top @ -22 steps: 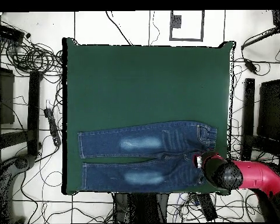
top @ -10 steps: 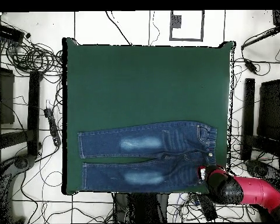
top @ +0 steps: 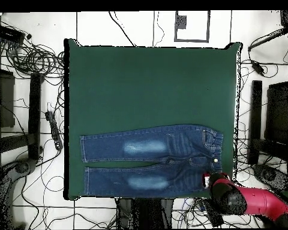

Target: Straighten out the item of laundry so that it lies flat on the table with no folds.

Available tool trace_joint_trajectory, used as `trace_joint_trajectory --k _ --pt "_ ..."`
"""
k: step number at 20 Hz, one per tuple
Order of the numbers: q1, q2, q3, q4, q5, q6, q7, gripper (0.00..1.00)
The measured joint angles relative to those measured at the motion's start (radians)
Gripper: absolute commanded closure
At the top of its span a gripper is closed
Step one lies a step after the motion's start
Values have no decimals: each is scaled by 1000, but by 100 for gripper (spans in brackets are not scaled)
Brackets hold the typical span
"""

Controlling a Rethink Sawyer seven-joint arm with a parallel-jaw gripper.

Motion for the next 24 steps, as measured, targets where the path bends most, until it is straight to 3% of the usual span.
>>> trace_joint_trajectory --k 15,24 --pt "38 -51 -66 91 12 -31 0 100" --pt "83 75 -107 72 13 -75 0 100"
